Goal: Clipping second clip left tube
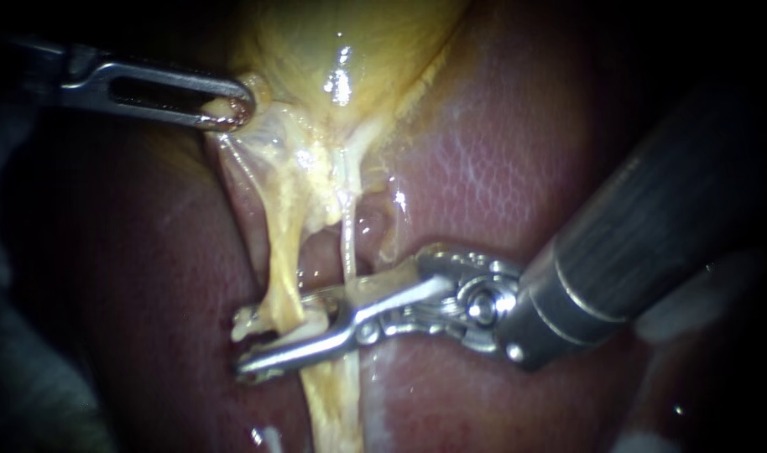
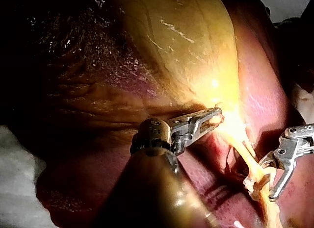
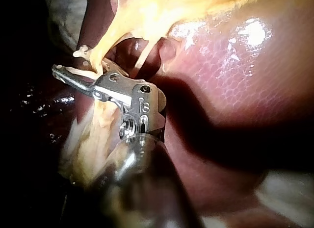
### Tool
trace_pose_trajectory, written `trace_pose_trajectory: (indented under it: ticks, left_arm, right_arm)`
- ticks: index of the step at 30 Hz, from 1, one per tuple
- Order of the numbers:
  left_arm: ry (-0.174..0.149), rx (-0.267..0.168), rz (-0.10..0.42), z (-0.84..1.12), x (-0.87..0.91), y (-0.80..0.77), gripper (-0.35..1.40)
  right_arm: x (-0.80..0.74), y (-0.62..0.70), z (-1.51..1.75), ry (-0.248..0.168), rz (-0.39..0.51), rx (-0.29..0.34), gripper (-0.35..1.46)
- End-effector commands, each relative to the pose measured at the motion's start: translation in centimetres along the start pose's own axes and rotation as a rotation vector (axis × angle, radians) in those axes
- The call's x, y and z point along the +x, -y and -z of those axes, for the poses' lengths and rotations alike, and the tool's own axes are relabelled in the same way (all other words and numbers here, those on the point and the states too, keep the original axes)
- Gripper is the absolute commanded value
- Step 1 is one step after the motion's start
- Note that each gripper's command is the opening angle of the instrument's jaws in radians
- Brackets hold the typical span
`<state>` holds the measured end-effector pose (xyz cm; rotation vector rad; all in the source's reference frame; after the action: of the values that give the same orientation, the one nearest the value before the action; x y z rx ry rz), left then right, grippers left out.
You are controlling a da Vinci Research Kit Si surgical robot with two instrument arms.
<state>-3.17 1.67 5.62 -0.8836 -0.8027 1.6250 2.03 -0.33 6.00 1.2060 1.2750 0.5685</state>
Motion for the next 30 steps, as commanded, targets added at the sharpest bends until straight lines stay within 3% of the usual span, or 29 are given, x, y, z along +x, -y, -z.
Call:
trace_pose_trajectory:
  ticks: [1,14,16,30]
  left_arm:
    - [0.000,0.000,0.000,0.00,0.00,0.00,-0.35]
    - [0.001,0.000,0.000,0.00,0.00,0.00,-0.35]
    - [0.001,0.000,0.000,0.00,0.00,0.00,-0.35]
    - [0.001,-0.001,0.000,0.00,0.01,0.00,-0.35]
  right_arm:
    - [0.01,0.00,0.01,-0.001,-0.007,-0.002,0.29]
    - [-0.01,0.00,0.02,0.000,-0.024,-0.001,-0.18]
    - [-0.01,0.01,0.03,0.000,-0.053,-0.001,-0.35]
    - [-0.05,0.00,0.04,0.004,-0.058,-0.002,-0.35]
